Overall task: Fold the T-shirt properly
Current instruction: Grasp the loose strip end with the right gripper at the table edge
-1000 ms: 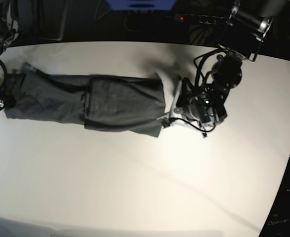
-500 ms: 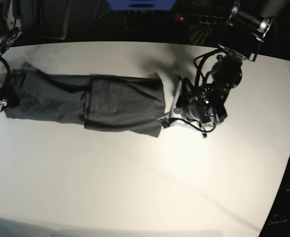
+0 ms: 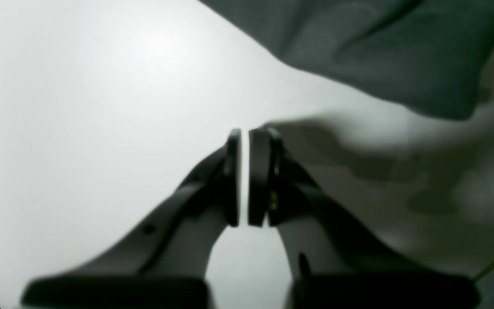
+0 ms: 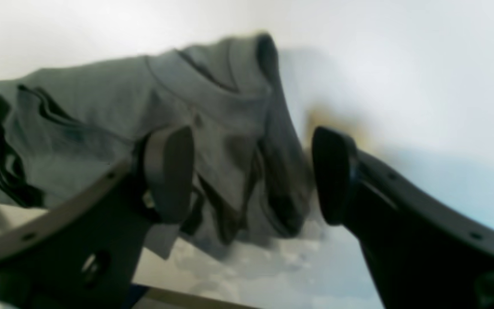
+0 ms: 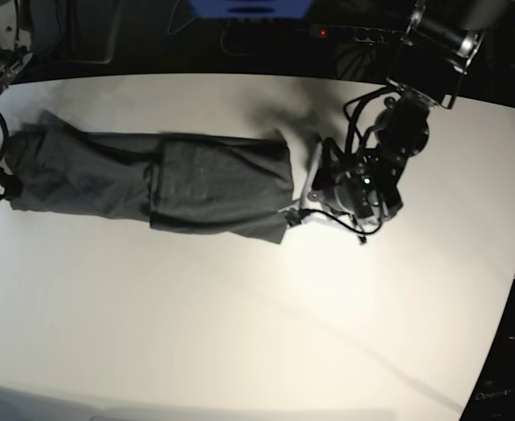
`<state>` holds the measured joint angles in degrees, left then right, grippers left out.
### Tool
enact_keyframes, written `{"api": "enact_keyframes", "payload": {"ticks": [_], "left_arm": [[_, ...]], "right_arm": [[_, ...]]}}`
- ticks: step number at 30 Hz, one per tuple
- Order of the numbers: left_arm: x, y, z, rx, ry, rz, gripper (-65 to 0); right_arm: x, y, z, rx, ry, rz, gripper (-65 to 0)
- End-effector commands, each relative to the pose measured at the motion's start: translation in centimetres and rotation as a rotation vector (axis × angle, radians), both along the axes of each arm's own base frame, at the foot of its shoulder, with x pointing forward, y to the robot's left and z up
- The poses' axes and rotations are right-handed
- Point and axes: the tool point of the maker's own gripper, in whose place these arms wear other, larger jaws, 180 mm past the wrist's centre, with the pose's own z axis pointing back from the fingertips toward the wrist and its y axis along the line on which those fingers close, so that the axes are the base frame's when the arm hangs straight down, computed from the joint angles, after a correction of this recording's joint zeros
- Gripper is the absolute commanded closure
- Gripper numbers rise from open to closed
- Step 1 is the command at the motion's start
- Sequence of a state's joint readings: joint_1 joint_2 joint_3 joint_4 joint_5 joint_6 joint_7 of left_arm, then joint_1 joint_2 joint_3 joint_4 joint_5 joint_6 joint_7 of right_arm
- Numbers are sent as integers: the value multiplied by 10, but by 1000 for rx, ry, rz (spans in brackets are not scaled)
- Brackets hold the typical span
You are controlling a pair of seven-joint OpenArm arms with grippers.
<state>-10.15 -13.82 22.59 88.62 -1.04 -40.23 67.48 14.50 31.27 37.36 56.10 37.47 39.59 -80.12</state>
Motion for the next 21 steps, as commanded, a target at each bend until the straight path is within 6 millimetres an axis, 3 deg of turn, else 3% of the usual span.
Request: {"api": "enact_keyframes", "payload": {"ticks": [1,21], "left_arm": [[11,-2,12,-14,-41,4,-31],[11,-1,12,-12,-40,4,-31]], "right_arm": [[9,-12,17,-31,-44,-1,-428],[-8,-13,7,-39,3,6,-428]]}}
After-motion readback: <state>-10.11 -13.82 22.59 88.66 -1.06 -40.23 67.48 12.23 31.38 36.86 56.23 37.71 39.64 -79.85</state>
